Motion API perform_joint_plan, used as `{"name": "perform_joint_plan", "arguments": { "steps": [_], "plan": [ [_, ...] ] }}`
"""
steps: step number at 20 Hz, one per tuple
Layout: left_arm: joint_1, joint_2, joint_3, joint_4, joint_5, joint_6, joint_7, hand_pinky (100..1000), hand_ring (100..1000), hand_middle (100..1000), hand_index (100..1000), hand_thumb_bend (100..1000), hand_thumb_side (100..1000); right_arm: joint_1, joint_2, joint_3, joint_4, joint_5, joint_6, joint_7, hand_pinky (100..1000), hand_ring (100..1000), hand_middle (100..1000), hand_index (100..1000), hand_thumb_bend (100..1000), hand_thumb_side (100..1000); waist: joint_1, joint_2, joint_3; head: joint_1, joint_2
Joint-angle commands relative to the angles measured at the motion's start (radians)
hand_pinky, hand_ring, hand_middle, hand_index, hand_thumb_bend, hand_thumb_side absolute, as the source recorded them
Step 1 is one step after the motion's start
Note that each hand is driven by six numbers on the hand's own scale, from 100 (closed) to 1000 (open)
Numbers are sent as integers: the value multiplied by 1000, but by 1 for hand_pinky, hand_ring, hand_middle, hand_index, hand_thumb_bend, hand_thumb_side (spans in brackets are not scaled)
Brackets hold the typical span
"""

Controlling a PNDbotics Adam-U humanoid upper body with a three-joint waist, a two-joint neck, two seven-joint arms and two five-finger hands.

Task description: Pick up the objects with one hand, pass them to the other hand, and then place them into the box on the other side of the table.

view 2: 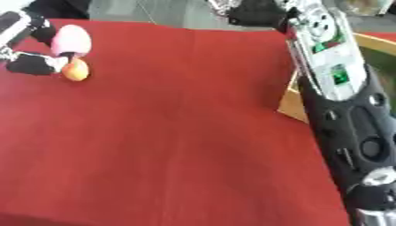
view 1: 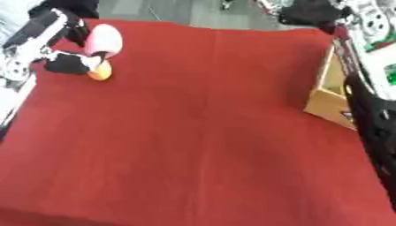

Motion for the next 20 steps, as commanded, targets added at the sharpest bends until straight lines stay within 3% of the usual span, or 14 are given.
{"name": "perform_joint_plan", "arguments": {
  "steps": [1,10,16,20],
  "plan": [
    [-8,-9,-8,-92,-35,30,-7,720,552,506,495,246,100,-35,65,28,23,49,-26,43,987,1000,795,879,100,111,-10,-44,5,-10,-7],
    [-15,-97,-49,-145,-112,12,13,717,546,503,495,240,100,-69,203,75,149,202,-116,120,983,1000,798,882,100,126,-17,-45,10,-28,-6],
    [-6,-110,-65,-148,-163,-21,52,717,548,506,497,249,100,-76,224,79,197,313,-168,167,989,1000,825,922,100,100,-18,-44,11,-30,-4],
    [9,-111,-69,-167,-178,-33,69,713,543,502,495,245,100,-71,231,67,199,396,-195,156,990,1000,824,934,100,100,-18,-42,10,-33,-1]
  ]
}}
